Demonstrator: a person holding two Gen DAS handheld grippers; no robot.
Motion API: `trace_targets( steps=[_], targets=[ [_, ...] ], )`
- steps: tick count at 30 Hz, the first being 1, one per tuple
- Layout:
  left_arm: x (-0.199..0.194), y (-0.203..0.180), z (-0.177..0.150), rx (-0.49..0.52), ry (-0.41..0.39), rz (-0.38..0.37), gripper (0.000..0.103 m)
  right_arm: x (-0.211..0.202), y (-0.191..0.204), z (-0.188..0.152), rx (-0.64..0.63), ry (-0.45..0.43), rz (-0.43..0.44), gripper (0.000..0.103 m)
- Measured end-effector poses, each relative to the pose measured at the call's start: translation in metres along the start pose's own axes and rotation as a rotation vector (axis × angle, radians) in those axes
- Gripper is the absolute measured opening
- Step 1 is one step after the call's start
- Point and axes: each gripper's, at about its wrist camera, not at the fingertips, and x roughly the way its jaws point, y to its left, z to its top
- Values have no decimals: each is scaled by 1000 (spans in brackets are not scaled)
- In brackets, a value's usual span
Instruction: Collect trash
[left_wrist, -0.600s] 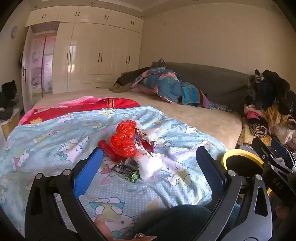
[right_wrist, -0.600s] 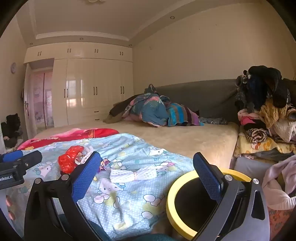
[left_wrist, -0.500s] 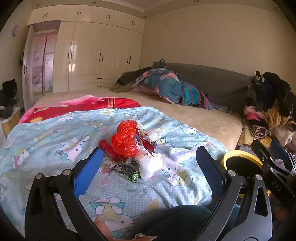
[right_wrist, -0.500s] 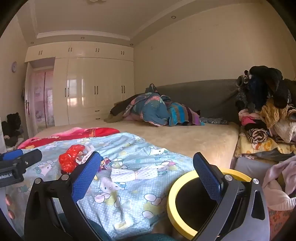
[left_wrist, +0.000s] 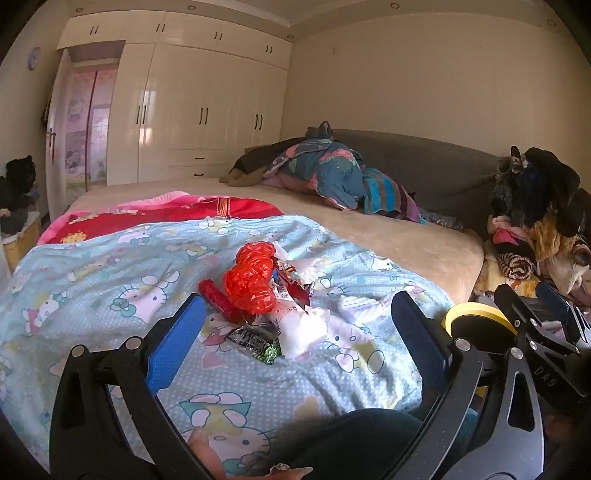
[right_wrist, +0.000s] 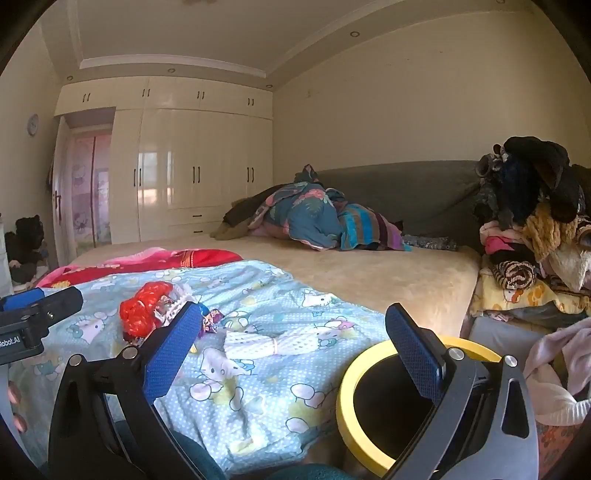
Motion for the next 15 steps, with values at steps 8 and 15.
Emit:
trace_targets(
  steps=[8,15],
  targets=[
    [-1,0,0,1,-2,0,93,1,1,0,-4,3,0,97],
    [-1,-1,2,6,-10,-4,93,2,3,-1,-10,1,5,97]
  ],
)
